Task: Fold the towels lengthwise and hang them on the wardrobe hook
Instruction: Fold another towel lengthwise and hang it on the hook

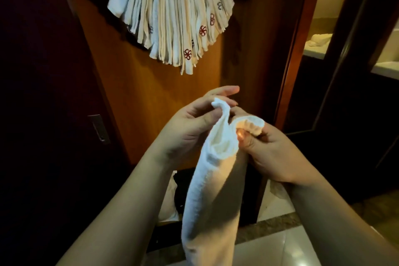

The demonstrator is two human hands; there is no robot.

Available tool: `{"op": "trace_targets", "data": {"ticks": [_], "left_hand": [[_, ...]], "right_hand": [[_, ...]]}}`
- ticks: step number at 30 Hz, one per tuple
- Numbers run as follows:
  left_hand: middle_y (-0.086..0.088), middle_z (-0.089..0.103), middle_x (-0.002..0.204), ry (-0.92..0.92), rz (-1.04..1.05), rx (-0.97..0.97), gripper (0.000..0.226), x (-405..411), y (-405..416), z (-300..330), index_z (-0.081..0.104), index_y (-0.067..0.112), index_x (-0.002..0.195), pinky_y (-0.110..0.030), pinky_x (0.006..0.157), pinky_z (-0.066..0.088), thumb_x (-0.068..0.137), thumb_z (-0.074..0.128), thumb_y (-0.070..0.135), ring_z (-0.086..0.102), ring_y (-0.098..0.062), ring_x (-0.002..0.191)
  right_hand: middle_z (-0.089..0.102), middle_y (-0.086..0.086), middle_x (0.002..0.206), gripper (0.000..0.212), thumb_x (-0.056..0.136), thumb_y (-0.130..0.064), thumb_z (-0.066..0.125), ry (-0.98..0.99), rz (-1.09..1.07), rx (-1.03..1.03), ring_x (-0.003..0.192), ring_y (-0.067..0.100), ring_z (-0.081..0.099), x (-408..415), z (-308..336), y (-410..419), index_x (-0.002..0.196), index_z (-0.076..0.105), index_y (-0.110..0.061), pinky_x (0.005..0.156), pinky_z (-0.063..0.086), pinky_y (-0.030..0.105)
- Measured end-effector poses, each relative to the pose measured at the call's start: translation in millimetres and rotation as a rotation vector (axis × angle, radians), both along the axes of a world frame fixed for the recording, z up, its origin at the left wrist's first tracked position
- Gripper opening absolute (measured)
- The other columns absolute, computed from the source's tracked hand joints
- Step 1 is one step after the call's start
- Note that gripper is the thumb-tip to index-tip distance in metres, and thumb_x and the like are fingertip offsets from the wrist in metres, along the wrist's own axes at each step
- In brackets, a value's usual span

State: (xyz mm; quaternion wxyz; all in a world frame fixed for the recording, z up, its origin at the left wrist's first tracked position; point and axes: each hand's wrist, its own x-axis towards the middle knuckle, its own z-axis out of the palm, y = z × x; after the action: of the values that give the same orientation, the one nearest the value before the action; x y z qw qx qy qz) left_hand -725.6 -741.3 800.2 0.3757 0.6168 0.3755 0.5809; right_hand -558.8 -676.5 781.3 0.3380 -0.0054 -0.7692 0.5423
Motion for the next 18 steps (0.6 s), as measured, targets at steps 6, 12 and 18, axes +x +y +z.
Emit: {"op": "trace_targets", "data": {"ticks": [6,12,18], "left_hand": [[0.005,0.058,0.134,0.1,0.166,-0.052,0.065,-31,10,-8,0.047,0.031,0.126,-0.023,0.098,0.048,0.073,0.074,0.057,0.048,-0.025,0.131],[0.001,0.073,0.111,-0.092,0.366,-0.041,0.042,-26,-9,-2,0.067,0.023,0.108,-0.03,0.084,0.055,0.08,0.06,0.053,0.069,-0.018,0.107],[0.005,0.074,0.107,-0.003,0.44,-0.073,0.06,-22,-25,-15,0.065,0.024,0.114,-0.025,0.077,0.054,0.066,0.082,0.054,0.071,-0.013,0.1]], "right_hand": [[0.068,-0.02,0.105,0.02,0.092,-0.03,0.054,0.005,-0.107,-0.046,0.102,-0.006,0.062,-13,-2,6,0.101,0.071,-0.031,0.089,0.043,0.009],[0.07,-0.016,0.111,0.019,0.086,-0.04,0.061,0.035,-0.206,-0.078,0.105,-0.001,0.064,-29,-2,9,0.097,0.075,-0.048,0.091,0.047,0.014],[0.068,0.003,0.116,0.015,0.086,-0.041,0.065,0.076,-0.287,-0.112,0.11,0.015,0.066,-33,-1,19,0.097,0.074,-0.046,0.094,0.053,0.033]]}}
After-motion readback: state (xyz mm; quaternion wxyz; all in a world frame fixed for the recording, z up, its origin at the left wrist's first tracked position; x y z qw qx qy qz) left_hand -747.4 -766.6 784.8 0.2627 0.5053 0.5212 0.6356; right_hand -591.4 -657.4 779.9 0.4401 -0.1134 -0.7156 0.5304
